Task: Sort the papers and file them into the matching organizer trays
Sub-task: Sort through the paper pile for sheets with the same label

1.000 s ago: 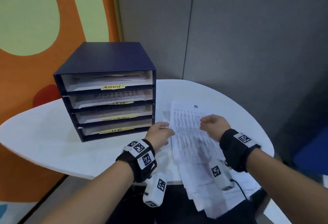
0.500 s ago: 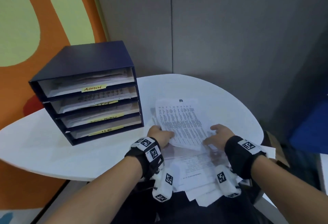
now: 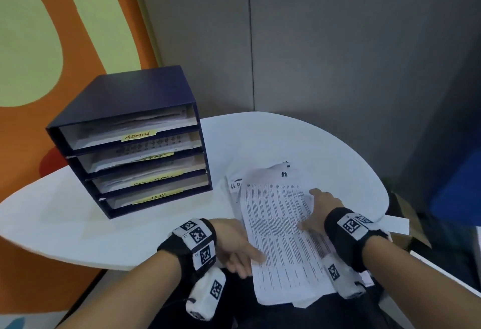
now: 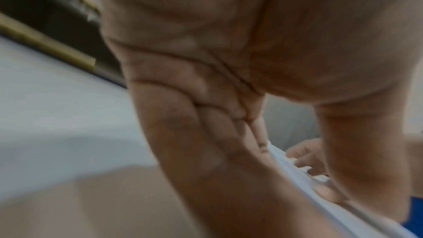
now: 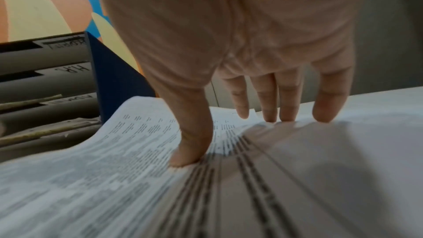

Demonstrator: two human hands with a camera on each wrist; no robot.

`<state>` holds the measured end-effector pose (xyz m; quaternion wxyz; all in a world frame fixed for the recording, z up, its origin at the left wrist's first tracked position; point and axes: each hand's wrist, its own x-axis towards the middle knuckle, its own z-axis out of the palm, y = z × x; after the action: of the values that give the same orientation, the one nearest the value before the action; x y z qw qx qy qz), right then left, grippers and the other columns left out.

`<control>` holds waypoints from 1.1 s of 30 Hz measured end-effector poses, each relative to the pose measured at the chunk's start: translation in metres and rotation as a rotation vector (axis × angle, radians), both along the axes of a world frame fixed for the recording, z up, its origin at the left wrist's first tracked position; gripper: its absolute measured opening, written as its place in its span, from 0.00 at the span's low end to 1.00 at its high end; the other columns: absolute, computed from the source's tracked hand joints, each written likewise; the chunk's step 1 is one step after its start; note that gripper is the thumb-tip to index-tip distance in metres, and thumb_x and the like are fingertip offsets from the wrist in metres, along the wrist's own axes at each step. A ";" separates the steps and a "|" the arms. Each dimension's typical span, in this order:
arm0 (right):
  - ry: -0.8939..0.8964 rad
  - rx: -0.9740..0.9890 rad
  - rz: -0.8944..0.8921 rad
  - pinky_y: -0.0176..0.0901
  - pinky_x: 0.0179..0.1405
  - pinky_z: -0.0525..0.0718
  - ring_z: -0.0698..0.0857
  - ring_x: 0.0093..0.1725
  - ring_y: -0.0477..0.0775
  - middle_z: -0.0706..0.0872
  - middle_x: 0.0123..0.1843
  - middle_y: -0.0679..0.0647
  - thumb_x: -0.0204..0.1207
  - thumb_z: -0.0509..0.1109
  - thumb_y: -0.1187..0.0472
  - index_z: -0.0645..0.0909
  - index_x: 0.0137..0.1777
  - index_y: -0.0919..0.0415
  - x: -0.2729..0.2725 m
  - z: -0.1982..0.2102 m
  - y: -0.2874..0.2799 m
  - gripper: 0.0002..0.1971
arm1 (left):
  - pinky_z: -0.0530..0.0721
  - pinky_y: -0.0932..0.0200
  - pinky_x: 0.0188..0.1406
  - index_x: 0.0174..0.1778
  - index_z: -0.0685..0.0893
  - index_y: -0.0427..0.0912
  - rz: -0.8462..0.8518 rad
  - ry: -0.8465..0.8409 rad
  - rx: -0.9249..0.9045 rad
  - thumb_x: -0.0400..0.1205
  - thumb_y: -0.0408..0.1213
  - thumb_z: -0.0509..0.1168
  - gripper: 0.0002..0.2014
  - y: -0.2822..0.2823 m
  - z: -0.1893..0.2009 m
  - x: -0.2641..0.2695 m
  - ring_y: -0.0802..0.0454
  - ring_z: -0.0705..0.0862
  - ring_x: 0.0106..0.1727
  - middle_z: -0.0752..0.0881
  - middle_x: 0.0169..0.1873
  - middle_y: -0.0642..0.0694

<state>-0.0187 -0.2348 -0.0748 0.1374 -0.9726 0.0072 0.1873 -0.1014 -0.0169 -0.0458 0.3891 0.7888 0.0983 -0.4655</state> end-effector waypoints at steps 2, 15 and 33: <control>-0.031 -0.030 0.018 0.58 0.64 0.80 0.78 0.67 0.59 0.76 0.69 0.54 0.56 0.83 0.44 0.63 0.76 0.52 -0.001 -0.002 0.000 0.49 | 0.81 0.68 0.28 0.43 0.88 0.38 -0.045 -0.114 0.177 0.79 0.54 0.70 0.19 0.007 0.008 0.012 0.58 0.83 0.28 0.89 0.33 0.48; -0.389 -0.123 0.139 0.60 0.77 0.62 0.45 0.84 0.63 0.33 0.84 0.61 0.56 0.84 0.44 0.27 0.81 0.53 -0.008 0.006 0.001 0.72 | 0.80 0.61 0.34 0.34 0.81 0.39 0.312 -1.106 0.131 0.83 0.43 0.68 0.14 0.002 -0.012 0.063 0.49 0.80 0.31 0.83 0.29 0.46; -0.865 -0.122 0.563 0.51 0.60 0.60 0.85 0.34 0.49 0.82 0.28 0.44 0.48 0.69 0.77 0.80 0.40 0.49 -0.005 0.002 0.013 0.24 | 0.78 0.50 0.69 0.81 0.64 0.39 0.086 -0.732 0.570 0.76 0.52 0.74 0.41 0.031 -0.014 0.098 0.41 0.77 0.72 0.75 0.74 0.40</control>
<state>-0.0240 -0.2215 -0.0723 0.0151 -0.9316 -0.3014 -0.2026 -0.0038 0.0137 -0.0598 0.1846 0.9720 0.1111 -0.0942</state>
